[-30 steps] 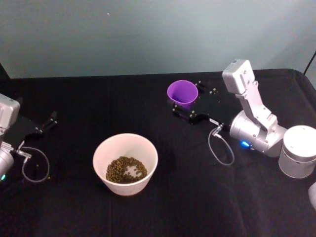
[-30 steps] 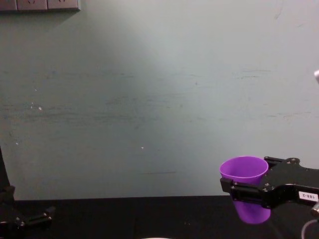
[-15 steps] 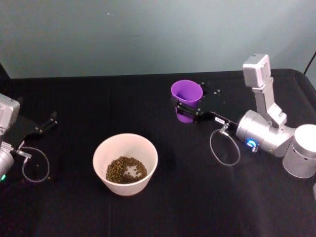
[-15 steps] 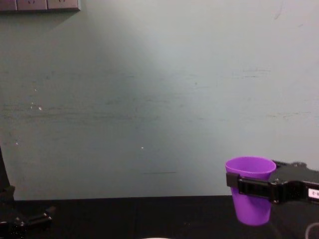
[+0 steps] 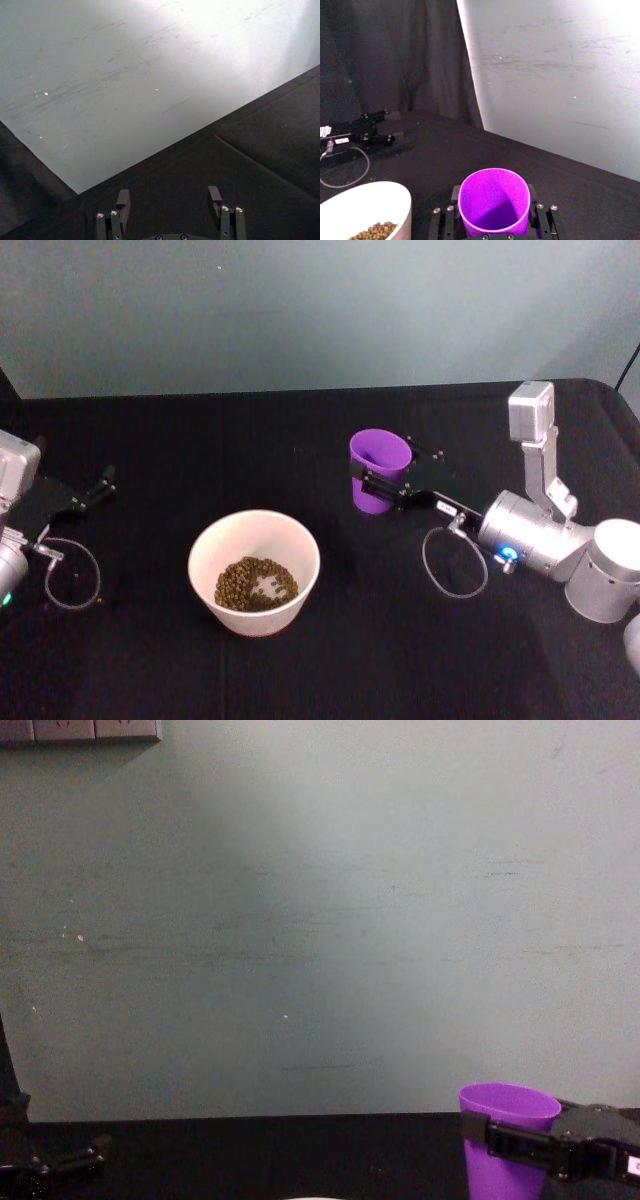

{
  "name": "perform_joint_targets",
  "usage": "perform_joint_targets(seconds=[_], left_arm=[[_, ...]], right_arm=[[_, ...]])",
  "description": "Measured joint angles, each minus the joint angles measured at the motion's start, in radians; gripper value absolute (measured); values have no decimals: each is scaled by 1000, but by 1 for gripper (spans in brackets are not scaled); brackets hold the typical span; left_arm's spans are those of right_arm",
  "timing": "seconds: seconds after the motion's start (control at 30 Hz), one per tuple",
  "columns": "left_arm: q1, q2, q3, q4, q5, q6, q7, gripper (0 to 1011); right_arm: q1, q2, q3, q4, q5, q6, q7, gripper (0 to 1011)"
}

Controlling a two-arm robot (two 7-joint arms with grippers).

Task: Pick up the cup and pour the mung beans from the cup into the bowl.

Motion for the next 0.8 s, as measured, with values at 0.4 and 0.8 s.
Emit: perform_joint_targets(seconds=[0.4,0.8], left_arm=[[0,0,0,0,0,0,0,1011],[0,0,0,0,0,0,0,1011]], right_arm=[[-5,10,-46,43,-36,-114,-7,738],[-11,20,-85,60,-86,-188,-38,739]])
